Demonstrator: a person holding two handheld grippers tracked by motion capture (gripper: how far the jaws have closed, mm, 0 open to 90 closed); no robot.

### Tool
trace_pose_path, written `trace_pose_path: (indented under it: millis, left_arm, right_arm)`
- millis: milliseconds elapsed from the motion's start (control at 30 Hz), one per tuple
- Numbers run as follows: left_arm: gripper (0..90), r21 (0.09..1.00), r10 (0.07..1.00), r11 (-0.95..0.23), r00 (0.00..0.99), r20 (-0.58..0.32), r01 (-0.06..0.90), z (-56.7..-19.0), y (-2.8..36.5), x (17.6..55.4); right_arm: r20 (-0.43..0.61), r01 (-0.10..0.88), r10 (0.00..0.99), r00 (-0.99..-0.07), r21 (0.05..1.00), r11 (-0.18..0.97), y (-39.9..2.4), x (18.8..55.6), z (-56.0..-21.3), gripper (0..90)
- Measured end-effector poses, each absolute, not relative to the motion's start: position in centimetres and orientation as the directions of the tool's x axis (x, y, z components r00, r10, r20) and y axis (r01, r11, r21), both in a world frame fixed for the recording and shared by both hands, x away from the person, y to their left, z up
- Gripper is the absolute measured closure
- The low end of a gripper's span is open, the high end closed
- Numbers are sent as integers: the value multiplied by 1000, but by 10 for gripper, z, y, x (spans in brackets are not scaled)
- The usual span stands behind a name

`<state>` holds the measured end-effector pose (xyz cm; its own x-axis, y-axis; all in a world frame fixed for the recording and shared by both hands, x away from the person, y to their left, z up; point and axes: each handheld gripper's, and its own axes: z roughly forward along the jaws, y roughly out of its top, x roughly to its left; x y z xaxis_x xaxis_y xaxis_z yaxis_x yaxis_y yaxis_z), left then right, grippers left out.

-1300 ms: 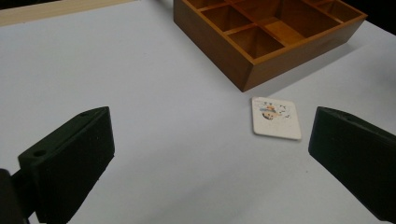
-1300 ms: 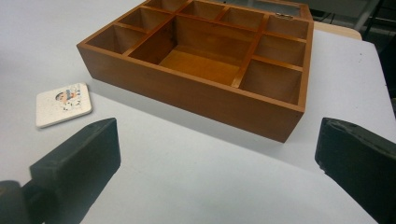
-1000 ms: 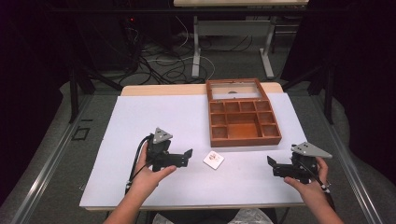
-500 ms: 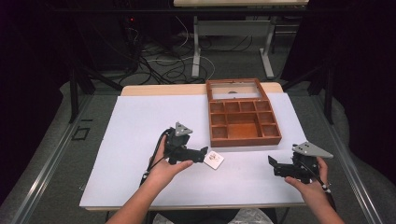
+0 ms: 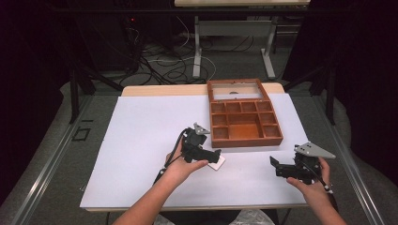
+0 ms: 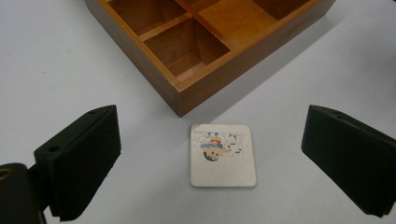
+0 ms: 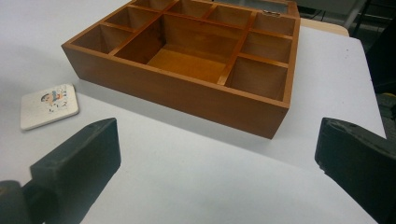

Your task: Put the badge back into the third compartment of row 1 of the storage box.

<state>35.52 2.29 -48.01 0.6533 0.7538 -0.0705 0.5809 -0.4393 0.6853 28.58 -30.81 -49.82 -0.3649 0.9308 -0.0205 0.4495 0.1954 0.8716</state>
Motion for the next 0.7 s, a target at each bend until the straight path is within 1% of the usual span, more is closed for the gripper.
trace_pose_path:
  millis: [233,267,300,700]
  left_arm:
    - [56,659,752,-460,656,-68,596,-488,14,360]
    - [58,648,751,-467,656,-68,601,-491,11,361]
    - [61,648,751,-467,656,-68,601,-491,11,361]
    - [99,562,731,-538,679,-58,628,-504,-5,369]
  right_arm:
    - [-19,450,931,-364,872,194,-308,286,-499,0]
    - [-27,471,928,-370,856,212,-309,285,-497,0]
    - [-23,452,929,-369,869,201,-309,286,-499,0]
    - [-12,455,927,-376,868,196,-308,287,-500,6]
